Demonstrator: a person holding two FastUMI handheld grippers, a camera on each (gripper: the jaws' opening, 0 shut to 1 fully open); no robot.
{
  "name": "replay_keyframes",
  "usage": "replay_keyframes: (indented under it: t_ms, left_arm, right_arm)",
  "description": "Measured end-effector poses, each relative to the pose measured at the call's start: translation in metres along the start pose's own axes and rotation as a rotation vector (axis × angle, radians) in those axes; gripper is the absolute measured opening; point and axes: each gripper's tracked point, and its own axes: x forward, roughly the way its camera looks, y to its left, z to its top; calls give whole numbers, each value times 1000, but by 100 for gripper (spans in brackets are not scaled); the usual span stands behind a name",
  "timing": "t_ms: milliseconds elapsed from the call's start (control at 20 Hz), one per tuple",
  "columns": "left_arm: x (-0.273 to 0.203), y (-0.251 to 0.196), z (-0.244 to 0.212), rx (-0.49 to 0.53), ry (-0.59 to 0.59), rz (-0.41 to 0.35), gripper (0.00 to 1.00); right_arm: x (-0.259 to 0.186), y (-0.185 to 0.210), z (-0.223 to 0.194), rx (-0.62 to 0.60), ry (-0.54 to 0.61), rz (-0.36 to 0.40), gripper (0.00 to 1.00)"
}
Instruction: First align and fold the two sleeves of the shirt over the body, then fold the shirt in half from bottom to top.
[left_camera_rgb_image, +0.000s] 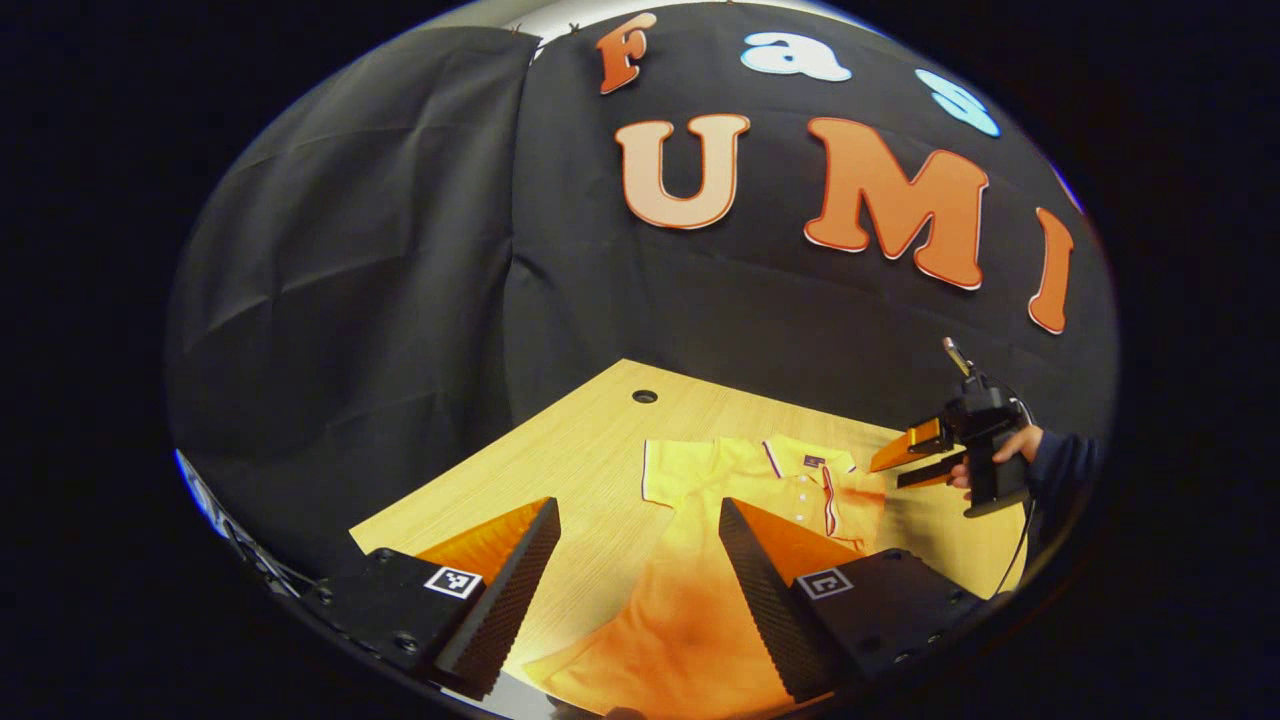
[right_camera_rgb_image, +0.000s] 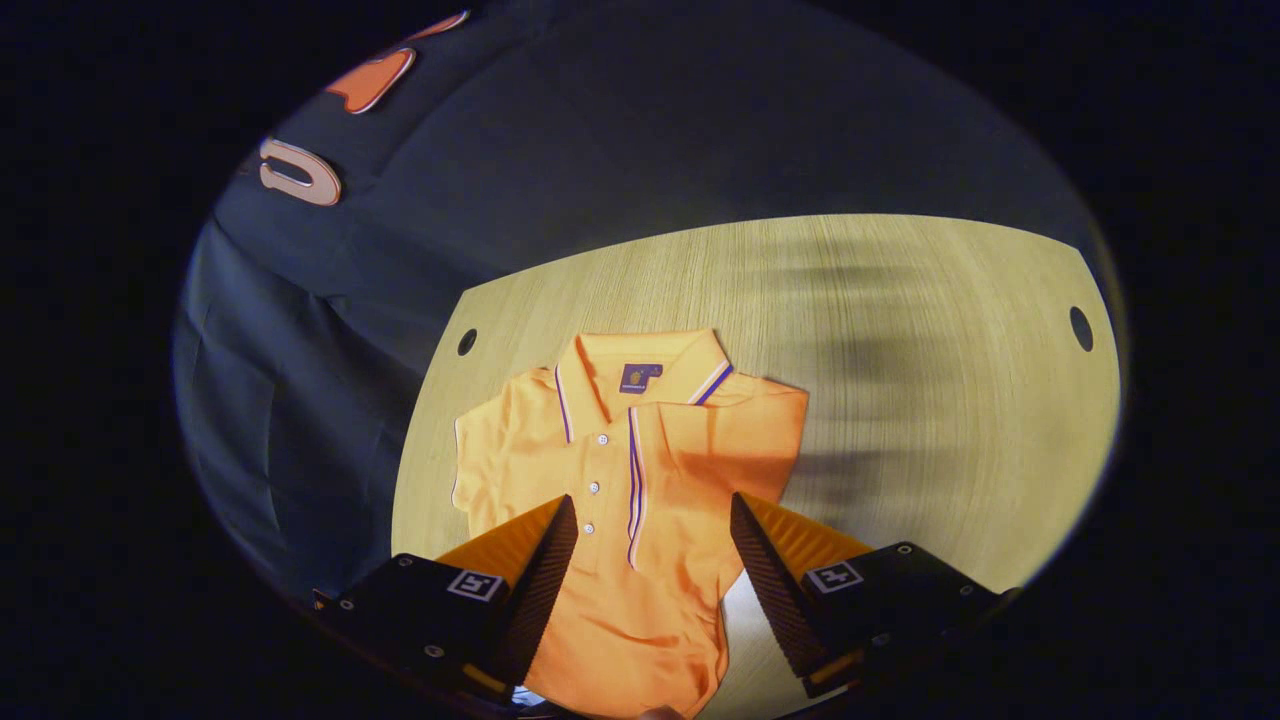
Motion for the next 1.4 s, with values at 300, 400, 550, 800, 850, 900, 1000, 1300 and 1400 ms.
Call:
replay_keyframes:
  t_ms: [300,400,550,800,850,900,1000,1300,1400]
  left_arm:
    - [65,-16,-20,-109,209,-146,98]
    - [90,-19,-29,-168,327,-183,96]
    - [119,-4,-41,-218,482,-228,97]
    - [187,4,-47,-162,631,-245,97]
    - [200,5,-49,-148,655,-246,97]
    - [213,4,-50,-130,676,-252,97]
    - [233,1,-53,-88,723,-257,97]
    - [286,1,-67,102,853,-232,96]
    - [303,0,-70,148,879,-227,95]
  right_arm:
    - [-37,-4,-6,0,-106,-61,96]
    - [-50,-6,-14,-1,-143,-99,96]
    - [-60,0,-32,36,-168,-131,96]
    - [-76,7,-63,121,-218,-178,96]
    - [-81,9,-72,138,-225,-177,96]
    - [-84,8,-81,159,-229,-190,97]
    - [-89,8,-97,198,-256,-215,98]
    - [-120,7,-143,304,-333,-287,98]
    - [-130,9,-160,330,-358,-310,98]
